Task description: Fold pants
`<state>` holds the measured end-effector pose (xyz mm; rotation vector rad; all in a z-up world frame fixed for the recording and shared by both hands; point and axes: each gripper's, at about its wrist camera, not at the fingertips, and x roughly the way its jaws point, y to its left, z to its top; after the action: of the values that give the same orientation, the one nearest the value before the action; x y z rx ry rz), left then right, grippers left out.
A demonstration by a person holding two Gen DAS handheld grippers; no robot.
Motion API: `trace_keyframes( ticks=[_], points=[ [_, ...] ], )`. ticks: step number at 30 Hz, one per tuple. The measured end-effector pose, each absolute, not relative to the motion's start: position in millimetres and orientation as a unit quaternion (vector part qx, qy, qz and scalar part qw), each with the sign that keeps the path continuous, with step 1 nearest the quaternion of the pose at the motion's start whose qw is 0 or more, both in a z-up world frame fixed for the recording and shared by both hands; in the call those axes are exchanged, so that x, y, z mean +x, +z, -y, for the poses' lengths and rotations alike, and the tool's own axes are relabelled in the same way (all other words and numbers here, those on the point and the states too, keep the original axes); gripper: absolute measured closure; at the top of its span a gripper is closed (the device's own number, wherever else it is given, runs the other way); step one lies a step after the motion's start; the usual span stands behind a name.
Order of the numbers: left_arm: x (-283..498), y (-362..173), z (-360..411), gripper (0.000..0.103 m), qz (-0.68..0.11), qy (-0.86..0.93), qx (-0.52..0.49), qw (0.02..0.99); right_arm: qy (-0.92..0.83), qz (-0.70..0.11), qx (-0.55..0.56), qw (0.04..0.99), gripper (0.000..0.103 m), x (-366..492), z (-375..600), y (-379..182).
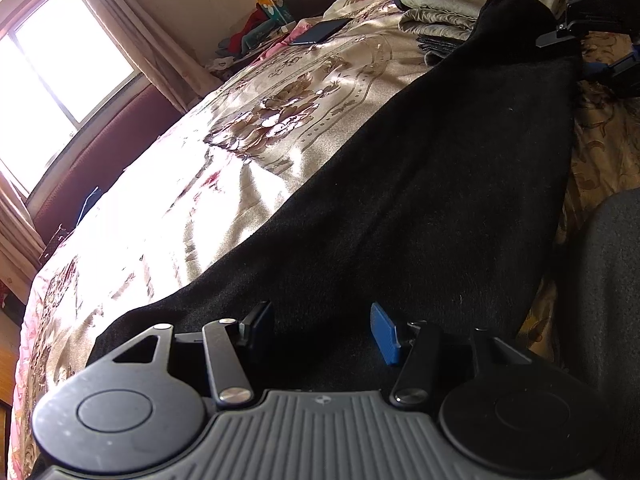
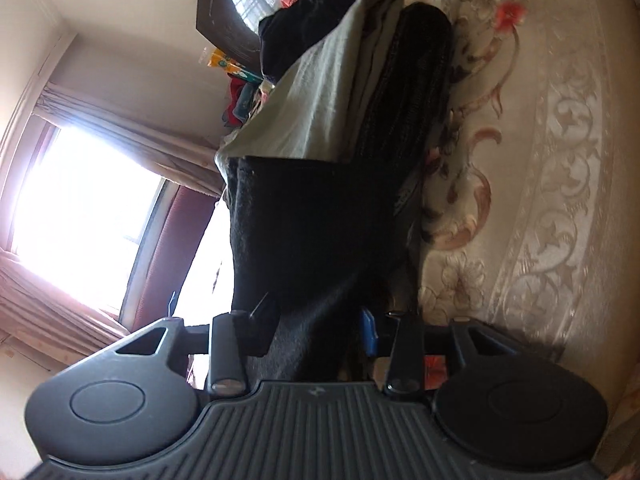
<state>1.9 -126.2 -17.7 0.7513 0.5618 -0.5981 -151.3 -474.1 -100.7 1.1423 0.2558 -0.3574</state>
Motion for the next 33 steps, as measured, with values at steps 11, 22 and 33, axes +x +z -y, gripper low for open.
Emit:
trace_keyframes(
  ticks=[11, 22, 33],
  points=[
    [2, -19, 127, 0.037, -0.265, -0.285, 0.363, 0.847, -0.192, -0.057, 0.521, 0.83, 0.065, -166, 496, -109],
    [1, -19, 129, 0.037, -0.264, -0.285, 0.372, 0.843, -0.127, -0.047, 0.399, 0.907, 0.049, -164, 513, -102],
    [0, -21, 139, 0.037, -0.264, -0.274, 0.4, 0.834, 0.035, -0.099, 0.406, 0.908, 0.052, -138, 558, -108]
  ],
)
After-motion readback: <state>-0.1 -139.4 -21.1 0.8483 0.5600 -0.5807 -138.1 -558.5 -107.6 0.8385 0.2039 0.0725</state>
